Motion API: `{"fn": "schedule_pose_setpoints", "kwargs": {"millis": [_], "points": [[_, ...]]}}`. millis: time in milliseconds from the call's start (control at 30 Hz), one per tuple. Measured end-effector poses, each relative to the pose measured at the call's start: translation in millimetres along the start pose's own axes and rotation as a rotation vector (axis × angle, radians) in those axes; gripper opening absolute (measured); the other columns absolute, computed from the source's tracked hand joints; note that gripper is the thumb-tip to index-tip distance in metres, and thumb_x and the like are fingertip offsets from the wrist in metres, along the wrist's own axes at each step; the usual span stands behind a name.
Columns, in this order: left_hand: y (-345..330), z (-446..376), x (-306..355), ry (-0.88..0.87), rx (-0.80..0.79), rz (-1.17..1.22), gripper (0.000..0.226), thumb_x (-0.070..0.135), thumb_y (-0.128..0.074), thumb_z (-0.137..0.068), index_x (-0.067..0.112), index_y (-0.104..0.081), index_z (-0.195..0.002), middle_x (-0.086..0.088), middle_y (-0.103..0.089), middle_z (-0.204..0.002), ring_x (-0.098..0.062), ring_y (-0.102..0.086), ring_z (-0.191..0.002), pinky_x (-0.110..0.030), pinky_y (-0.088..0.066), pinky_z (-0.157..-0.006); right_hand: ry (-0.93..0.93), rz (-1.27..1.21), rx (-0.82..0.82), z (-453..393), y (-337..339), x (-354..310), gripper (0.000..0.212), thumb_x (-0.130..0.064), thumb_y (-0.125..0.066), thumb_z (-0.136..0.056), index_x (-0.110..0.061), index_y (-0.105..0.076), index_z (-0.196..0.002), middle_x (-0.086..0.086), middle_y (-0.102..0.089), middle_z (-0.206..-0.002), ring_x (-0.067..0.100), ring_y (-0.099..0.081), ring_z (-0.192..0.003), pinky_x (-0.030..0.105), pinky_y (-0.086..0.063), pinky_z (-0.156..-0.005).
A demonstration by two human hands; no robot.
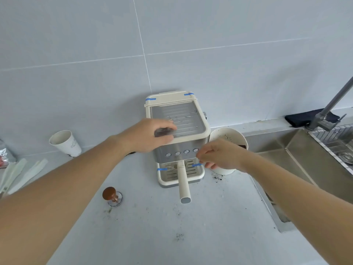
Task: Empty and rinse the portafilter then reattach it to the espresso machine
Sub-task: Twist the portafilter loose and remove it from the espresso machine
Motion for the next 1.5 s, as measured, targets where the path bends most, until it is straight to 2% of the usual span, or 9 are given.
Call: {"fn": "schedule_pose_setpoints", "kwargs": {"millis": [133,367,467,600,733,833,1033,1200,1500], "points": [[-11,-8,-2,-0.046,-0.045,-0.045,0.043,0.037,-0.060,-0.092,0.038,-0.054,-0.135,0.013,-0.040,-0.152,0.003,-0.031,-0.140,-0.022,-0.022,-0.116,-0.087,-0.256,0.018,-7,-24,31,0.019,-0.020,-0.061,-0.090,-0.007,-0.075,-0.096,0.011,-0.074,-0.094,0.016,-0.068,-0.075,0.031,-0.060,-0.077],[-21,-26,2,-0.153,-0.086,-0.222,0.055,0.052,-0.049,-0.091,0.037,-0.040,-0.144,0.009,-0.027,-0.160,-0.002,-0.018,-0.147,-0.033,-0.005,-0.121,-0.224,-0.448,-0.013,-20,-85,65,0.020,-0.027,-0.056,-0.097,-0.015,-0.072,-0.102,0.006,-0.071,-0.094,0.017,-0.066,-0.076,0.037,-0.058,-0.081],[-28,-29,-2,-0.182,-0.088,-0.277,0.065,0.062,-0.040,-0.086,0.039,-0.035,-0.147,0.008,-0.024,-0.161,-0.004,-0.015,-0.148,-0.038,-0.005,-0.122,-0.253,-0.576,-0.008,-25,-103,68,0.025,-0.027,-0.051,-0.100,-0.013,-0.069,-0.110,0.009,-0.070,-0.096,0.022,-0.067,-0.079,0.039,-0.059,-0.082],[-32,-31,-7,-0.188,-0.001,-0.288,0.067,0.064,-0.038,-0.083,0.039,-0.037,-0.146,0.009,-0.028,-0.159,-0.006,-0.019,-0.147,-0.039,-0.008,-0.122,-0.317,-0.796,0.025,-29,-122,73,0.024,-0.028,-0.049,-0.101,-0.012,-0.065,-0.109,0.014,-0.065,-0.098,0.026,-0.065,-0.079,0.035,-0.058,-0.069],[-33,-31,-9,-0.204,0.017,-0.320,0.066,0.063,-0.039,-0.085,0.038,-0.037,-0.146,0.009,-0.028,-0.159,-0.008,-0.020,-0.147,-0.037,-0.010,-0.121,-0.373,-1.146,0.015,-30,-154,68,0.038,-0.037,-0.040,-0.104,-0.004,-0.059,-0.110,0.017,-0.066,-0.082,0.030,-0.063,-0.067,0.043,-0.058,-0.071],[-34,-31,-11,-0.207,0.020,-0.341,0.067,0.063,-0.037,-0.085,0.038,-0.036,-0.146,0.009,-0.028,-0.159,-0.009,-0.021,-0.147,-0.037,-0.010,-0.121,-0.413,-1.288,-0.040,-31,-169,68,0.046,-0.046,-0.041,-0.101,-0.005,-0.062,-0.105,0.012,-0.061,-0.068,0.025,-0.056,-0.055,0.033,-0.051,-0.056],[-33,-32,-12,-0.215,0.051,-0.322,0.065,0.063,-0.040,-0.085,0.037,-0.038,-0.145,0.009,-0.030,-0.158,-0.008,-0.024,-0.146,-0.037,-0.011,-0.120,-0.453,-1.365,-0.122,-36,-175,69,0.055,-0.060,-0.040,-0.096,-0.010,-0.055,-0.078,0.005,-0.047,-0.058,0.019,-0.039,-0.045,0.027,-0.028,-0.049],[-33,-33,-12,-0.212,0.063,-0.318,0.065,0.062,-0.041,-0.085,0.037,-0.039,-0.145,0.010,-0.030,-0.158,-0.008,-0.023,-0.147,-0.036,-0.011,-0.120,-0.435,-1.346,-0.043,-42,-179,73,0.056,-0.060,-0.037,-0.097,-0.010,-0.051,-0.076,0.004,-0.045,-0.055,0.018,-0.036,-0.040,0.024,-0.025,-0.042],[-35,-32,-13,-0.198,0.079,-0.361,0.062,0.063,-0.039,-0.087,0.041,-0.037,-0.145,0.012,-0.029,-0.159,-0.007,-0.022,-0.147,-0.038,-0.012,-0.121,-0.374,-1.282,0.058,-43,-180,74,0.053,-0.054,-0.038,-0.099,-0.008,-0.053,-0.078,0.004,-0.045,-0.056,0.016,-0.036,-0.041,0.024,-0.024,-0.043]]}}
Point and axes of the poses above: each hand's wrist, its own z-axis away from the middle knuckle, its own y-axis out of the back of the hand, x = y × z, the point moved 7 cm from there along -z, towards the middle knuckle
